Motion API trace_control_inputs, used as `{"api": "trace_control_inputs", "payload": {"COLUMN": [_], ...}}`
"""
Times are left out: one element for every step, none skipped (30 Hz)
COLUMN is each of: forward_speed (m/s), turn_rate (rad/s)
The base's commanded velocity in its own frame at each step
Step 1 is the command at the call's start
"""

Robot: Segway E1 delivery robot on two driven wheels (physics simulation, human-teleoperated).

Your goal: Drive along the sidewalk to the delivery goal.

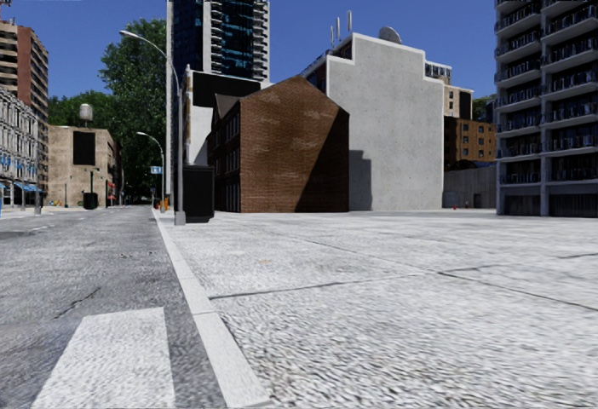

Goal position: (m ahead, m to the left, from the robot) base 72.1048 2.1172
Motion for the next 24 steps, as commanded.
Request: {"api": "trace_control_inputs", "payload": {"forward_speed": [1.31,1.31,1.31,1.31,1.31,1.31,1.31,1.31,1.31,1.33,1.33,1.33,1.33,1.33,1.33,1.34,1.34,1.34,1.34,1.34,1.34,1.34,1.34,1.34], "turn_rate": [-0.19,-0.33,-0.33,-0.42,-0.45,-0.46,-0.46,-0.46,-0.46,-0.46,-0.46,-0.46,-0.46,-0.46,-0.46,-0.46,-0.46,-0.46,-0.46,-0.46,-0.46,-0.46,-0.46,-0.46]}}
